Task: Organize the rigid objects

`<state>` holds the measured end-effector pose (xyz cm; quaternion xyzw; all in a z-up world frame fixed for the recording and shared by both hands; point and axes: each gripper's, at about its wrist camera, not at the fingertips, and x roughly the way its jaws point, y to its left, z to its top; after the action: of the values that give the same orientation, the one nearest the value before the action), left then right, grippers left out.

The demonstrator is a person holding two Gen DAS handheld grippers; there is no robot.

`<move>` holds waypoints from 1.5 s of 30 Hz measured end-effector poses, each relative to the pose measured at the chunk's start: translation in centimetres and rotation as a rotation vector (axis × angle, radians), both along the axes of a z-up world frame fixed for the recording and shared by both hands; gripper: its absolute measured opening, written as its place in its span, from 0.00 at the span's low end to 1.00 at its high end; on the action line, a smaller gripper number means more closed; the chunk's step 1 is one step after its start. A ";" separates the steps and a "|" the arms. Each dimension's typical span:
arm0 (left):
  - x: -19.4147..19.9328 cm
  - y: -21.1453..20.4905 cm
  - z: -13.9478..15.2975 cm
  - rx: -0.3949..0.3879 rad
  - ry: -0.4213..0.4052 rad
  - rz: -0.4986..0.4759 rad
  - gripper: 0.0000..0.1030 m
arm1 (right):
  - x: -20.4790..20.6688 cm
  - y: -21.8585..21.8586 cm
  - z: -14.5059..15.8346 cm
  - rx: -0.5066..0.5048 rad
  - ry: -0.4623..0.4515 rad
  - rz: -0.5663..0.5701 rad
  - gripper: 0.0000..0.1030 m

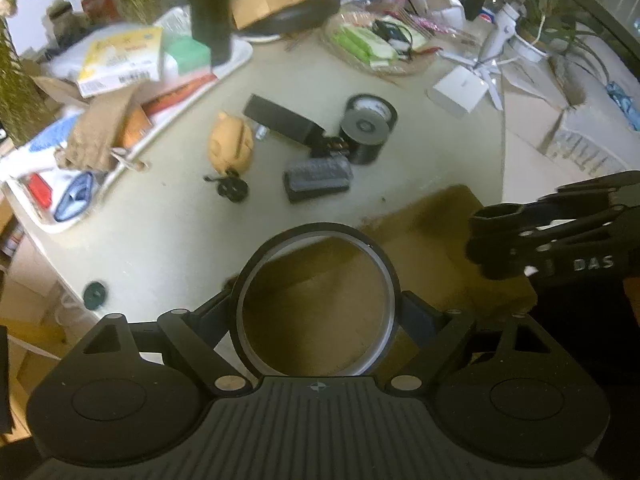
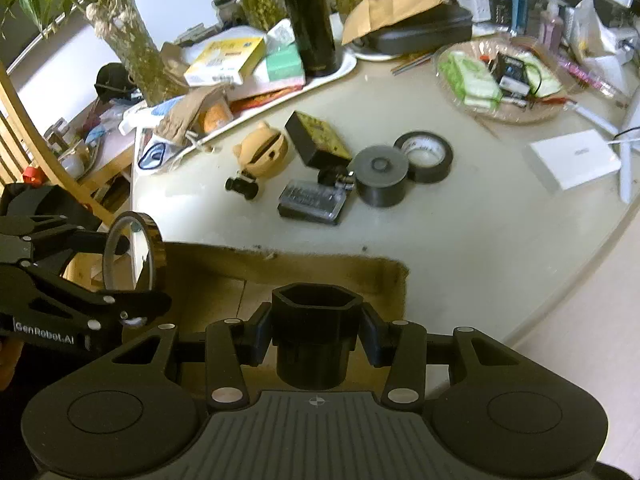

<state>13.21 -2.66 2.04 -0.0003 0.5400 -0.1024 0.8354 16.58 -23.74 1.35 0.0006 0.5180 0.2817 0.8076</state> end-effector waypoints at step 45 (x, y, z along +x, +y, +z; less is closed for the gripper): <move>-3.3 3.3 3.5 0.030 -0.141 0.210 0.94 | -2.3 -0.9 1.6 -0.060 -0.216 -0.024 1.00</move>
<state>9.89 0.60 5.51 -0.0372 0.4786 -0.0063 0.8772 14.32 -24.66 2.93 -0.0480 0.4361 0.2549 0.8617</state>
